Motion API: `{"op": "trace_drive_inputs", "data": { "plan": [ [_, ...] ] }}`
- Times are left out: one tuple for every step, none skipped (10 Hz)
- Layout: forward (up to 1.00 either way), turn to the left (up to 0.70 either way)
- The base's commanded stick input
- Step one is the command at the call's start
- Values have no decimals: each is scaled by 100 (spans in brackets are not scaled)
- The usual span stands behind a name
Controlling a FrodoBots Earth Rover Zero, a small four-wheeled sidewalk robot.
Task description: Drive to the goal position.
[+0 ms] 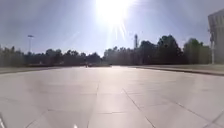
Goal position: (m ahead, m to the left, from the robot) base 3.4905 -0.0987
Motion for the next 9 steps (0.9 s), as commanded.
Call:
{"op": "trace_drive_inputs", "data": {
  "plan": [
    [70,-1],
    [70,-1],
    [70,-1],
    [70,-1],
    [70,-1],
    [70,-1],
    [70,-1],
    [70,-1],
    [70,-1]
  ]
}}
